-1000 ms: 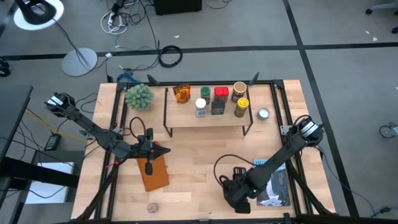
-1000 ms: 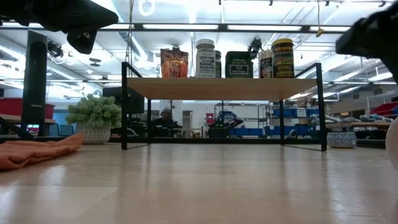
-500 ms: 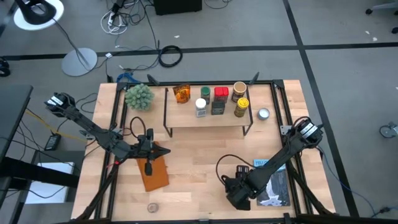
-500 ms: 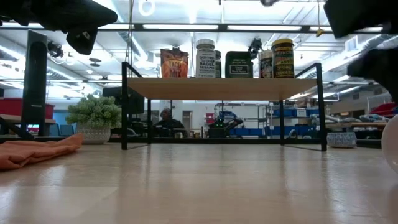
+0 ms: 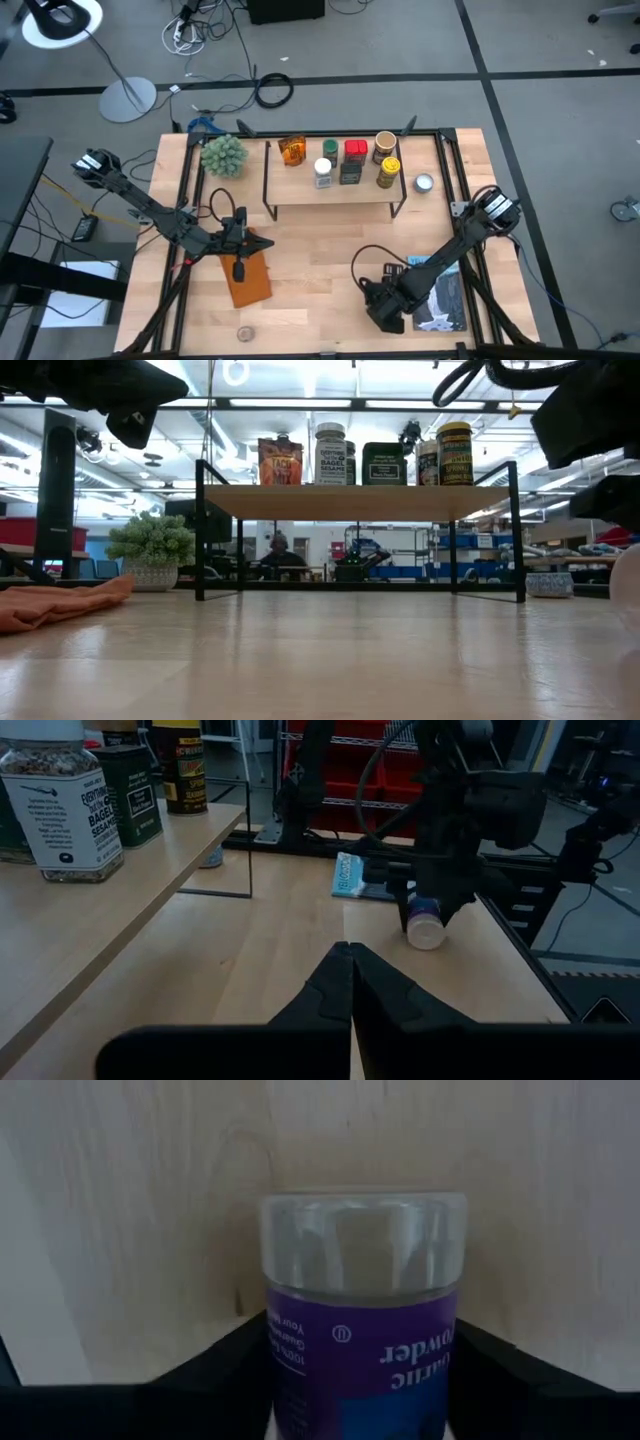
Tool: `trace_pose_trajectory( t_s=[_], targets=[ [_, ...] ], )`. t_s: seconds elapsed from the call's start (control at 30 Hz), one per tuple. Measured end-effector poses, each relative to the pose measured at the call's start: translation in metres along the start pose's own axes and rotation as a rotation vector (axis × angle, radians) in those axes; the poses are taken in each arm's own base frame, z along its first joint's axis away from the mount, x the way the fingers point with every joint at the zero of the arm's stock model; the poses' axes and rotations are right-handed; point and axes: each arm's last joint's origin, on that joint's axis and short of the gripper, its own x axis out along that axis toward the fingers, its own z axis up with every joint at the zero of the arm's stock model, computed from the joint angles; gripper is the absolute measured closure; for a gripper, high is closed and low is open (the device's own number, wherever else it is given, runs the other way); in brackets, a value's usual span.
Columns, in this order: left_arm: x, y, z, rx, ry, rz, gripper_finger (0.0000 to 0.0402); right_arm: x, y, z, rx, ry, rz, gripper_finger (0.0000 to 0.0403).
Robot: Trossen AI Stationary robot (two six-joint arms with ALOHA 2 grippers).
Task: Shelf spices
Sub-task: Put the black seasoning bottle on the shelf
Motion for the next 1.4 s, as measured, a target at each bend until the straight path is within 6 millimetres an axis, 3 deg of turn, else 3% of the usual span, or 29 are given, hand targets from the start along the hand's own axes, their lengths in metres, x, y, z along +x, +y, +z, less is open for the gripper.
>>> trace_pose_trajectory(
  t_s=[0.13,0.2,0.67,0.93,1.17,1.4],
  targets=[
    [0.000,0.000,0.000,0.000,0.000,0.000,0.0396,-0.005,-0.007,0.007,-0.022,-0.019,0.004,0.0263],
    [0.000,0.000,0.000,-0.003,-0.004,-0.001,0.0396,-0.008,-0.012,0.010,-0.032,-0.031,-0.004,0.0270],
    [0.000,0.000,0.001,0.016,-0.013,-0.002,0.0396,-0.037,-0.050,0.043,-0.010,-0.169,-0.016,0.0270],
    [0.000,0.000,0.001,0.017,-0.017,0.021,0.0396,-0.041,-0.062,0.067,-0.016,-0.295,0.039,0.0269],
    [0.000,0.001,0.002,0.018,-0.020,0.041,0.0396,-0.047,-0.079,0.095,0.008,-0.457,0.095,0.0210],
    [0.000,0.001,0.002,0.018,-0.020,0.043,0.0396,-0.054,-0.089,0.114,-0.038,-0.575,0.149,0.0181]
  ],
)
